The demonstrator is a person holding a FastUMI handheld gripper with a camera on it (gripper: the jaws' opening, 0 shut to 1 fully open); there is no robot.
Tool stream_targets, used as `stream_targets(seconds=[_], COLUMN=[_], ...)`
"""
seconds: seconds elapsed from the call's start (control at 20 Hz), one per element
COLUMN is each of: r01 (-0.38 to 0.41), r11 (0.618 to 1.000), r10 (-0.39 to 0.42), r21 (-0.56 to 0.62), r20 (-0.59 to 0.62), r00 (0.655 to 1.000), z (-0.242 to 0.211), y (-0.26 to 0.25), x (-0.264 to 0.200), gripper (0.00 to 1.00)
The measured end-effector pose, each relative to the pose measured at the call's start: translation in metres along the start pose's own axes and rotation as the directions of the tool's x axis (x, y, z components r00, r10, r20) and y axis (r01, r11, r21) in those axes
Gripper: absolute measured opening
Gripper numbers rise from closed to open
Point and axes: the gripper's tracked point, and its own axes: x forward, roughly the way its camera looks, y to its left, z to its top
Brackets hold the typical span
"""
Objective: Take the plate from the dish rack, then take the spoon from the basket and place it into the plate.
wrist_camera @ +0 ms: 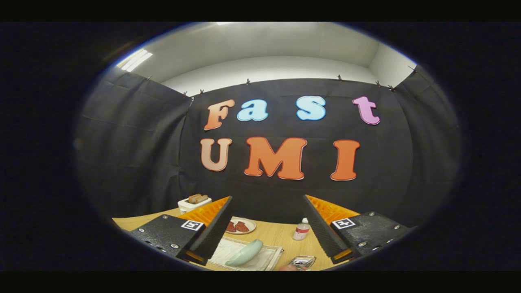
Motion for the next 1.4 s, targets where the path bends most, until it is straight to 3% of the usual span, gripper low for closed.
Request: stream_targets(seconds=[0.4,0.8,1.0,1.4], r01=[-0.024,-0.053,-0.049,0.009], r11=[0.993,0.983,0.985,0.982], r10=[0.048,0.139,0.15,0.17], r21=[0.115,0.174,0.167,0.19], r20=[-0.214,-0.525,-0.671,-0.9], r00=[0.976,0.839,0.726,0.4], z=[-0.045,-0.11,-0.152,-0.23], y=[0.006,0.022,0.028,0.037], x=[0.019,0.033,0.04,0.034], gripper=[0.99,0.96,0.9,0.77])
